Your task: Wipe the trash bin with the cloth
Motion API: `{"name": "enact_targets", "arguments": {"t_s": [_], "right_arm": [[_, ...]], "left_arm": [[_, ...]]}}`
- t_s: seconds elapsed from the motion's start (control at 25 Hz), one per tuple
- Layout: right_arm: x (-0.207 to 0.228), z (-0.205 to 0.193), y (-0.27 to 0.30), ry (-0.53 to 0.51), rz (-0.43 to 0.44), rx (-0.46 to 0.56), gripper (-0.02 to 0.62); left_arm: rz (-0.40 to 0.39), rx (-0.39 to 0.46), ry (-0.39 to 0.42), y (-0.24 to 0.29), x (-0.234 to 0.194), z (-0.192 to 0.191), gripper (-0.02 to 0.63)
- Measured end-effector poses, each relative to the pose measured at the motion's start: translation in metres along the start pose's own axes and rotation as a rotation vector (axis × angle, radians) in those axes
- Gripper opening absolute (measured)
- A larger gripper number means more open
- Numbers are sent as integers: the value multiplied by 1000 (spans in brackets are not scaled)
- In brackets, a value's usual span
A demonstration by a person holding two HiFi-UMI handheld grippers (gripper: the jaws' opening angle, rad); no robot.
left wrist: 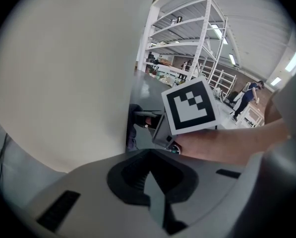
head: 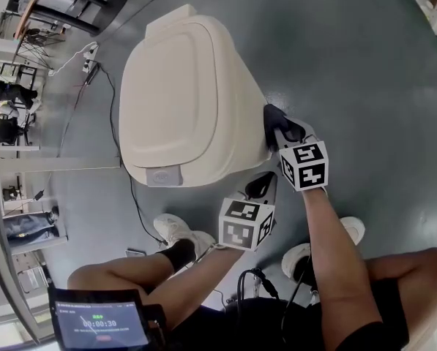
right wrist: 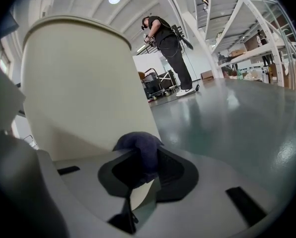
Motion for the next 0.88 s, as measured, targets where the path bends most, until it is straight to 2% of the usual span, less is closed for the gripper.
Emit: {"name": "enact_targets", "arguments": {"t_s": [0.28, 0.48, 0.68, 0.88], "right_arm": [[7, -17, -7, 33, -66, -59, 66], [0, -4, -5, -72, -89, -4, 66], [6, 40, -7, -51, -84, 120, 66], [3, 114, -5, -47, -37, 280, 66]], "left_arm": [[3, 5, -1, -1, 7, -1, -3], [12, 4, 4, -2, 1, 1, -3], [1, 36, -74, -4, 6, 22, -3], [-18, 74, -57, -5, 12, 39, -3]]}}
Point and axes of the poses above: the fingertips, and each gripper's own axes: y forward along the fingers, x to its right, z out of its top, the point moved 2 cm from there along -y, backward along the fingers, and after that the axes turned 12 degrees about x, right-handed, at the moved point
